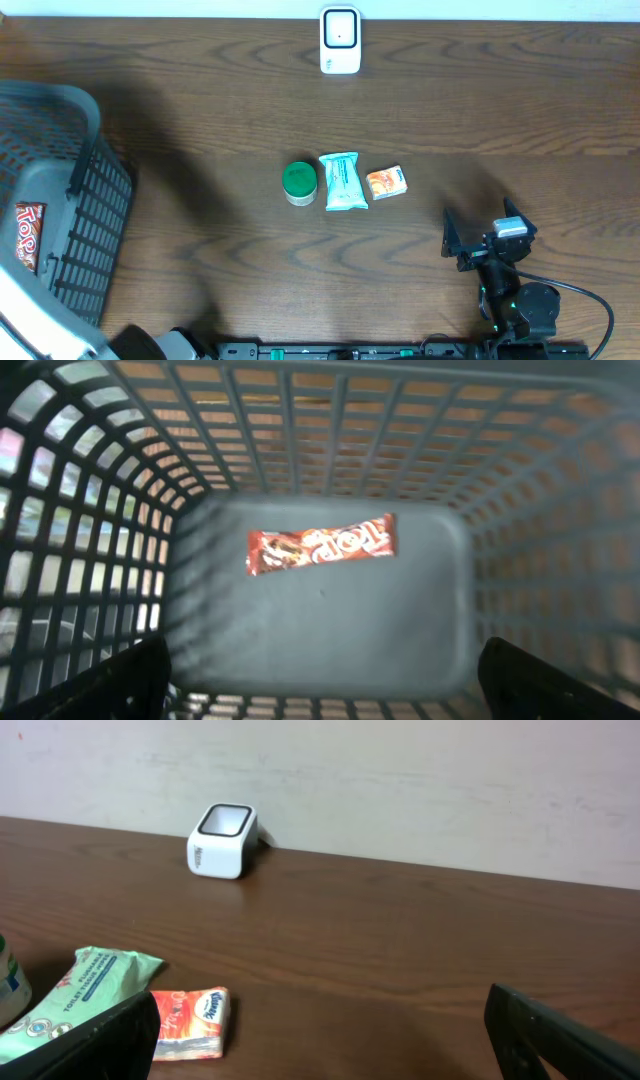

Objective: Scan the item barcode
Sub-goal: 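Reach the left gripper into the basket and grasp the red Top bar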

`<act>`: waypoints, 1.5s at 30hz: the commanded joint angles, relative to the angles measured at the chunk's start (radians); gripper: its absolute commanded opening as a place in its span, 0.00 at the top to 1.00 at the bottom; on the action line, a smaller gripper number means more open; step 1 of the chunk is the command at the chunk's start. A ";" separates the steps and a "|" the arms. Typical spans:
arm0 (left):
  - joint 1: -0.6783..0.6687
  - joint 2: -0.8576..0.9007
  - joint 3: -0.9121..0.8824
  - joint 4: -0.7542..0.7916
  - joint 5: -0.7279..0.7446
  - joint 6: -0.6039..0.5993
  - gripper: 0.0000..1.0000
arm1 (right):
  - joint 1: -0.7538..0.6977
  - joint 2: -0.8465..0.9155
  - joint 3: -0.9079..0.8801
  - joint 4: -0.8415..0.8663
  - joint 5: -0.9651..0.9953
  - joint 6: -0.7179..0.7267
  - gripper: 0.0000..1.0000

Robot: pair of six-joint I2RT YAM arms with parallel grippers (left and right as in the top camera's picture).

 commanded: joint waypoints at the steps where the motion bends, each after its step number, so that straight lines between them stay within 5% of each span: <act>1: 0.029 0.084 -0.046 0.048 -0.017 0.188 0.04 | 0.008 0.000 -0.001 -0.004 0.002 -0.009 0.01; 6: 0.031 0.153 -0.205 0.206 0.126 0.577 0.04 | 0.008 0.000 -0.001 -0.004 0.002 -0.009 0.01; 10: 0.032 0.189 -0.302 0.300 0.153 0.706 0.04 | 0.008 0.000 -0.001 -0.004 0.002 -0.009 0.01; 17: 0.068 0.277 -0.389 0.421 0.153 0.795 0.03 | 0.008 0.000 -0.001 -0.004 0.002 -0.009 0.01; 35: 0.126 0.584 -0.393 0.519 0.235 0.798 0.05 | 0.008 0.000 -0.001 -0.004 0.002 -0.009 0.01; 37: 0.126 0.610 -0.393 0.508 0.260 0.797 0.18 | 0.008 0.000 -0.001 -0.004 0.002 -0.009 0.01; 40: 0.126 0.643 -0.393 0.486 0.278 0.785 0.61 | 0.008 0.000 -0.001 -0.004 0.002 -0.009 0.01; 45: 0.126 0.634 -0.391 0.467 0.315 0.739 0.92 | 0.008 0.000 -0.001 -0.004 0.002 -0.009 0.01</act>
